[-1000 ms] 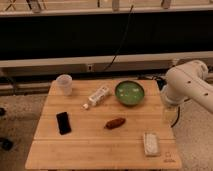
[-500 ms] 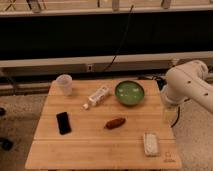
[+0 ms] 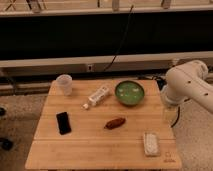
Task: Drag the pepper across the table
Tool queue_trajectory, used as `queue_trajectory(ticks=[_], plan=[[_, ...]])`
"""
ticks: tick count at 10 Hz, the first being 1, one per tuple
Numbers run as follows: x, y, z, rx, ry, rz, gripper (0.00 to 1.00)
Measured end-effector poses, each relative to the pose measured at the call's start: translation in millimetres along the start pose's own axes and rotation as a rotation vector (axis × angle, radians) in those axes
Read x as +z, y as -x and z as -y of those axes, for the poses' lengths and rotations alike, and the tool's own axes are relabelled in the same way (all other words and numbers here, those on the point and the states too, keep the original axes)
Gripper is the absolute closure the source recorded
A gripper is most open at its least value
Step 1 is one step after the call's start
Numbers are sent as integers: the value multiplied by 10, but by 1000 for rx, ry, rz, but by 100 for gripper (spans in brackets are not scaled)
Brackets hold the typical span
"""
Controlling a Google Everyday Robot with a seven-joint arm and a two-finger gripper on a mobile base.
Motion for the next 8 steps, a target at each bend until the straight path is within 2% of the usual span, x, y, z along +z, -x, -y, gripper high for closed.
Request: queue_trajectory(ticks=[5, 8], plan=[[22, 30, -19, -8, 2, -2, 20], [166, 473, -71, -77, 10, -6, 20]])
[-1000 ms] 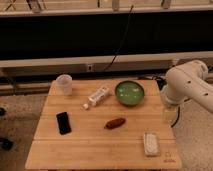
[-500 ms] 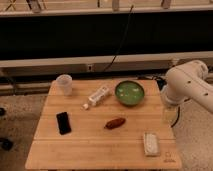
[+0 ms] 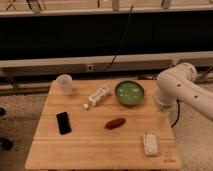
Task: Drag the pepper across the table
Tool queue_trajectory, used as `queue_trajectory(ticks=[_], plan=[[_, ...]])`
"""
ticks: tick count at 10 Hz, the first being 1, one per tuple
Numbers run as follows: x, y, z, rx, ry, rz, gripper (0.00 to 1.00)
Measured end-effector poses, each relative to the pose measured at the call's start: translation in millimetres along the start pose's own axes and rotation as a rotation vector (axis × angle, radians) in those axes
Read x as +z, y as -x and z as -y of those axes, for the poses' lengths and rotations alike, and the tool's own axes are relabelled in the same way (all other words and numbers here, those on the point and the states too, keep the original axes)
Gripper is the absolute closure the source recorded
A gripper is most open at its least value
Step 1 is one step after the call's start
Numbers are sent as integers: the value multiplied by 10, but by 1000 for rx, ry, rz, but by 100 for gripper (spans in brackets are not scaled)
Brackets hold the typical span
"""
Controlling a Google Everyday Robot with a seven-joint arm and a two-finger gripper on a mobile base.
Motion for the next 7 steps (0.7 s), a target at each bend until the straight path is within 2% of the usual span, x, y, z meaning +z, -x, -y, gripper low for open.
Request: queue_trajectory(ticks=[2, 4, 7], plan=[[79, 224, -22, -43, 5, -5, 20], [260, 418, -75, -95, 16, -4, 20], [383, 657, -81, -162, 23, -3, 20]])
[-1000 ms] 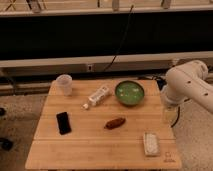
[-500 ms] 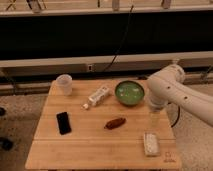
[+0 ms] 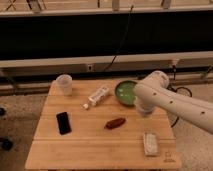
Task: Drag the pepper across the table
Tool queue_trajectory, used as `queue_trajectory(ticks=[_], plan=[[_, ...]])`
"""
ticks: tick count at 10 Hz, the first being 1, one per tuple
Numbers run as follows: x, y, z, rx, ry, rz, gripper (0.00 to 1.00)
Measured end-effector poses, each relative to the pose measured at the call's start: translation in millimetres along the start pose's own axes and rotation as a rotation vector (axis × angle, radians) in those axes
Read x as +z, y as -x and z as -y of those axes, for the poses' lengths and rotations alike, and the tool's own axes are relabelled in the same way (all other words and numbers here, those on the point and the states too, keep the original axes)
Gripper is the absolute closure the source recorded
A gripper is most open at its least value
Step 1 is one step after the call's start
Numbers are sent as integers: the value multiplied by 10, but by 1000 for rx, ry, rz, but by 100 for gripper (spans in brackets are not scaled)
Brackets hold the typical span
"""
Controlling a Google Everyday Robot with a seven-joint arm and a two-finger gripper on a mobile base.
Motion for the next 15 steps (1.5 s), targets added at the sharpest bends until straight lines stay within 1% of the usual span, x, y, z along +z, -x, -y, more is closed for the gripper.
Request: queue_trajectory(ticks=[1, 2, 3, 5, 6, 7, 8, 10, 11, 14, 15], plan=[[56, 108, 26, -30, -4, 8, 20], [121, 138, 11, -54, -1, 8, 20], [173, 193, 24, -79, -6, 12, 20], [199, 261, 39, -109, -4, 16, 20], [225, 399, 68, -148, 1, 23, 20], [255, 482, 91, -171, 1, 28, 20], [284, 501, 103, -192, 0, 26, 20], [390, 560, 155, -230, 0, 39, 20], [459, 570, 199, -238, 0, 46, 20], [581, 608, 285, -261, -4, 67, 20], [603, 612, 299, -268, -4, 68, 20]])
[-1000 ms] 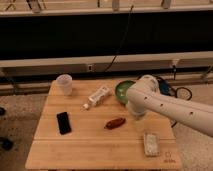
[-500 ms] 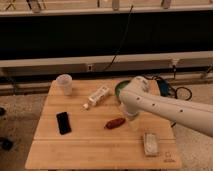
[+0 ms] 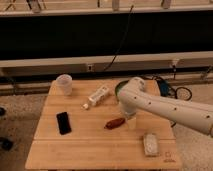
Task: Drag the pepper across the table
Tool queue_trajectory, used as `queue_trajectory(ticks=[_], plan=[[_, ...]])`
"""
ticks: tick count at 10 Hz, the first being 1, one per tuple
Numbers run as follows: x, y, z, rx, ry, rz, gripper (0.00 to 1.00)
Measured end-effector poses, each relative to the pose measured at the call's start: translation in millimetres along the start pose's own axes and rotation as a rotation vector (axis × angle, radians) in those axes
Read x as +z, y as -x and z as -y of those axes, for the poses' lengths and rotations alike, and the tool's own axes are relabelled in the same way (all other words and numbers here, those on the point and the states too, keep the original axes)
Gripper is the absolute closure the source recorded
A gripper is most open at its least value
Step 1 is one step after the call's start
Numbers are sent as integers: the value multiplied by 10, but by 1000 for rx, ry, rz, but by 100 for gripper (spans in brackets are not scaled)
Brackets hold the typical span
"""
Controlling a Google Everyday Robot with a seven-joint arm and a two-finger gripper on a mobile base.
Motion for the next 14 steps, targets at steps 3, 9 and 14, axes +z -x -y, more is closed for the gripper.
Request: queue_trajectory(ticks=[3, 9, 14], plan=[[107, -10, 70, -31, 1, 15, 20], [347, -19, 160, -81, 13, 35, 20], [451, -23, 179, -124, 22, 40, 20]])
